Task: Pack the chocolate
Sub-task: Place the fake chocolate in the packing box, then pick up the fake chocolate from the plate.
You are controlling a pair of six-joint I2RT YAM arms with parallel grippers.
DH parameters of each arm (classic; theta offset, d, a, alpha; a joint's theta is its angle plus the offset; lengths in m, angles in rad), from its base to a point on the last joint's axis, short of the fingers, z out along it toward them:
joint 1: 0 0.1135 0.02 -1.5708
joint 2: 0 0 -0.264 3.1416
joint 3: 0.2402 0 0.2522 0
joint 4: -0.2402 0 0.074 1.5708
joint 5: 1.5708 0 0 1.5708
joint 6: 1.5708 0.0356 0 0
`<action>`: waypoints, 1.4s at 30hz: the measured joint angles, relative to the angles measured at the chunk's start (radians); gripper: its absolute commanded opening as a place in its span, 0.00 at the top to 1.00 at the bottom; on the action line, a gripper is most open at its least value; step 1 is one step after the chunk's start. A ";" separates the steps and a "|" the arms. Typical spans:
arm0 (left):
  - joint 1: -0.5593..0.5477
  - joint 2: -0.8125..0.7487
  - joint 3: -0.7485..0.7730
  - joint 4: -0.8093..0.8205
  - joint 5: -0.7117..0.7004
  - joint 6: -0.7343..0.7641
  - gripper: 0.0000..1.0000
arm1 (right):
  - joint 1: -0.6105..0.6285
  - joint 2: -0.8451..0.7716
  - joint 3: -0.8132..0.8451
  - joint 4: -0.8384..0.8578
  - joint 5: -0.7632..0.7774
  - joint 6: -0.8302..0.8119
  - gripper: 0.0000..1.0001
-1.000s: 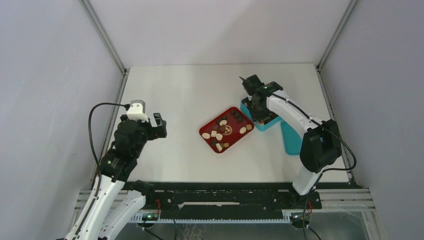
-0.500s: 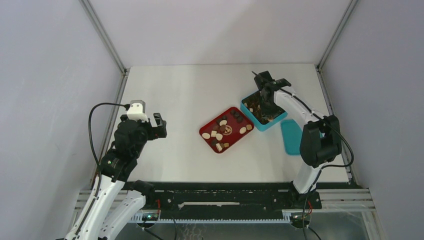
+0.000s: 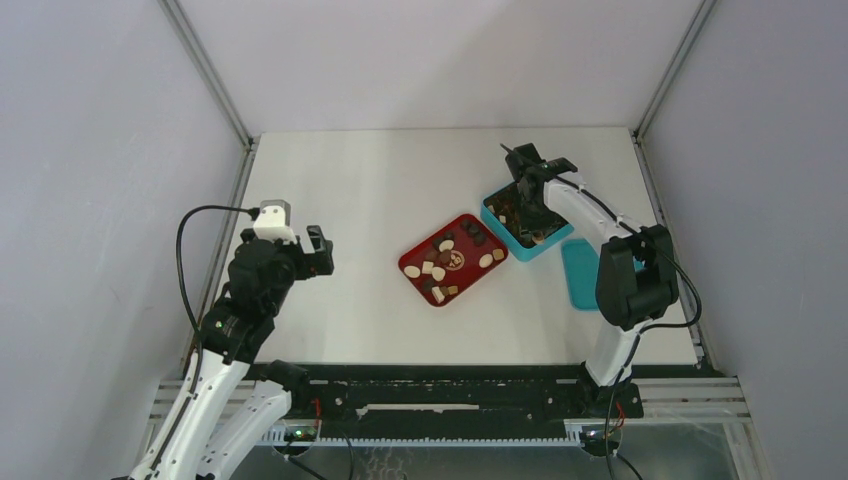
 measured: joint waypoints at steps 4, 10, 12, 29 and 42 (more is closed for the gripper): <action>0.000 0.000 0.000 0.002 0.000 0.000 0.00 | 0.000 0.000 0.000 0.005 0.000 0.000 0.55; 0.000 0.000 0.000 0.002 0.000 0.000 0.00 | 0.004 -0.006 0.000 0.006 0.000 0.000 0.55; 0.000 -0.001 0.000 0.003 -0.001 0.000 0.00 | 0.012 -0.018 0.000 0.005 -0.001 0.000 0.55; 0.010 -0.054 -0.034 0.035 -0.062 -0.001 0.00 | 0.279 -0.187 -0.047 -0.040 -0.107 0.003 0.56; 0.014 -0.062 -0.034 0.039 -0.064 -0.001 0.00 | 0.433 -0.128 -0.068 -0.064 -0.195 0.003 0.58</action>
